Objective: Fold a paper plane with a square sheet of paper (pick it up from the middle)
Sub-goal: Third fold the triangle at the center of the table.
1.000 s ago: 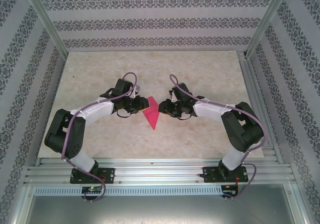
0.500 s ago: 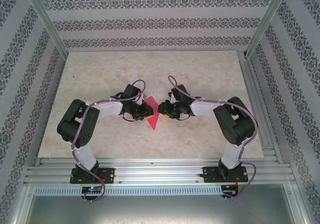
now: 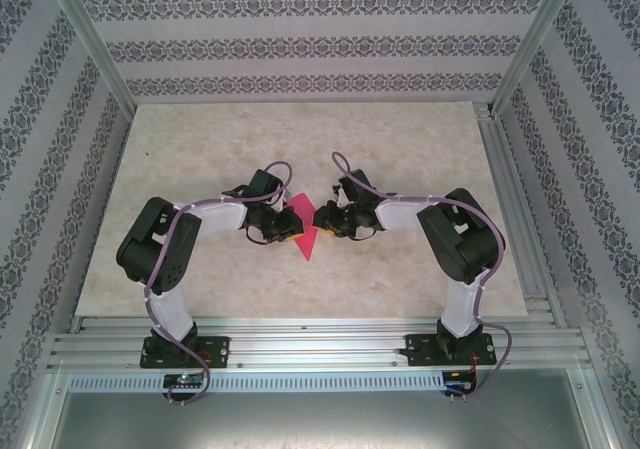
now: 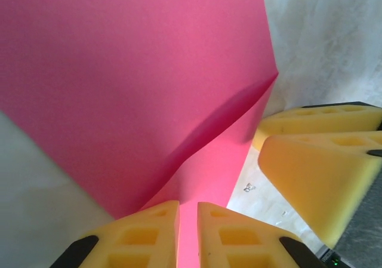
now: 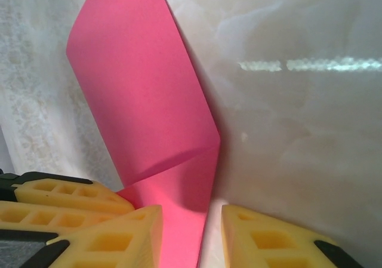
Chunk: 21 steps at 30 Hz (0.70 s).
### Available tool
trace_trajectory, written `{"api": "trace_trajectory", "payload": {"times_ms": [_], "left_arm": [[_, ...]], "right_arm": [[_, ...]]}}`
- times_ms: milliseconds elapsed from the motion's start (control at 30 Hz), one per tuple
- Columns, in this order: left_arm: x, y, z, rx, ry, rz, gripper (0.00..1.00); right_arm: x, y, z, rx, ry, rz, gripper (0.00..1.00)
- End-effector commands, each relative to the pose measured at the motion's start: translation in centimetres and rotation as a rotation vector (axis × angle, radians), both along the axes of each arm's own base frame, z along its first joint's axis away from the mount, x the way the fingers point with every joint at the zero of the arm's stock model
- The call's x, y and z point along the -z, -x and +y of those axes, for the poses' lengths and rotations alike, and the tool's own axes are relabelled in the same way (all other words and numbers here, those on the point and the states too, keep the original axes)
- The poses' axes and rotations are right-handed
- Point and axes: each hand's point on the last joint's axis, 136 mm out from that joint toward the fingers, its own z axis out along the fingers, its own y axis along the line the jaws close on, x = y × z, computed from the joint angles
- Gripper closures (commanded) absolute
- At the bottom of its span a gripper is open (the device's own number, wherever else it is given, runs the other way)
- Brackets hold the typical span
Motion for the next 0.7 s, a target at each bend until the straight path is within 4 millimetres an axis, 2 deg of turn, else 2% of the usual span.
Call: {"api": "trace_trajectory", "payload": {"times_ms": [0, 267, 433, 667], "left_arm": [[0.5, 0.3, 0.4, 0.027, -0.056, -0.005, 0.84], [0.9, 0.4, 0.5, 0.033, -0.063, -0.003, 0.86], [1.3, 0.6, 0.9, 0.038, -0.093, 0.004, 0.86], [2.3, 0.9, 1.7, 0.03, -0.134, 0.015, 0.86]], "right_arm": [[-0.9, -1.0, 1.1, -0.006, -0.04, -0.024, 0.7], [-0.7, -1.2, 1.7, -0.015, -0.044, -0.017, 0.72], [-0.7, -0.9, 0.4, 0.021, -0.004, -0.024, 0.69], [0.0, -0.5, -0.2, 0.005, 0.061, -0.01, 0.65]]}}
